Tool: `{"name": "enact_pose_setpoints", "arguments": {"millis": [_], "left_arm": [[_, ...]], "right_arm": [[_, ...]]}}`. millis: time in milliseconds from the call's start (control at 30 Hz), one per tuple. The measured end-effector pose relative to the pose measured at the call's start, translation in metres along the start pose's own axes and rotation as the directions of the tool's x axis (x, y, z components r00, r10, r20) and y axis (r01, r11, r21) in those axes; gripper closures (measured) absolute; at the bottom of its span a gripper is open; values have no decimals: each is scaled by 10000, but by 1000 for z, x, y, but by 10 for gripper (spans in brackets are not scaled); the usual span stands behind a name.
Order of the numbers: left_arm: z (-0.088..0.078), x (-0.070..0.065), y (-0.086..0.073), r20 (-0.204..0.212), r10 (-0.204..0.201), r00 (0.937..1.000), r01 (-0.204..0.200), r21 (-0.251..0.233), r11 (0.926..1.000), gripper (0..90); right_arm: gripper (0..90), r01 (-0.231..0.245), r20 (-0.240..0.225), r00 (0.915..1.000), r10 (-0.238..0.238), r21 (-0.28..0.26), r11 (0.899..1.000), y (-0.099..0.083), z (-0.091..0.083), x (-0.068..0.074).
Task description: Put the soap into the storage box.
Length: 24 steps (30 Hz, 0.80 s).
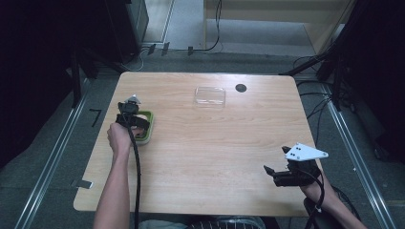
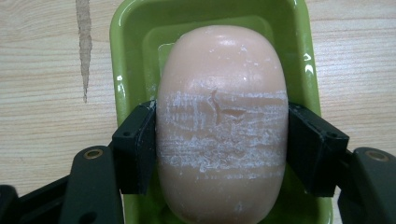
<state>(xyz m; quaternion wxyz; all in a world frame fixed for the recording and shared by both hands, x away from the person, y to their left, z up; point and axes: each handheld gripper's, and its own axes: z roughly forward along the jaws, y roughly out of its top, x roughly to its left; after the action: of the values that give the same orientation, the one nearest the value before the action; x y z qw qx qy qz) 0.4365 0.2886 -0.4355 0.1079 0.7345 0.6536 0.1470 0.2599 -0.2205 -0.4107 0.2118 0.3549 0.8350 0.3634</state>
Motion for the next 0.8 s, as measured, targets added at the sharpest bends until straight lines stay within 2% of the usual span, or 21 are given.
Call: {"name": "enact_pose_setpoints", "arguments": {"millis": [433,600,800], "left_arm": [[-2,-2,1,-131,155,9998,-155,20,9999,332],[-4,-1,1,-95,159,9998,-159,41,9999,307],[-9,-3,3,-327,299,9990,-296,108,9995,261]], "right_arm": [[133,25,10,10000,-25,-19,10000,0,0,0],[133,-36,4,10000,36,-8,10000,-1,0,-1],[133,-39,-1,10000,39,-43,10000,-1,1,-2]]}}
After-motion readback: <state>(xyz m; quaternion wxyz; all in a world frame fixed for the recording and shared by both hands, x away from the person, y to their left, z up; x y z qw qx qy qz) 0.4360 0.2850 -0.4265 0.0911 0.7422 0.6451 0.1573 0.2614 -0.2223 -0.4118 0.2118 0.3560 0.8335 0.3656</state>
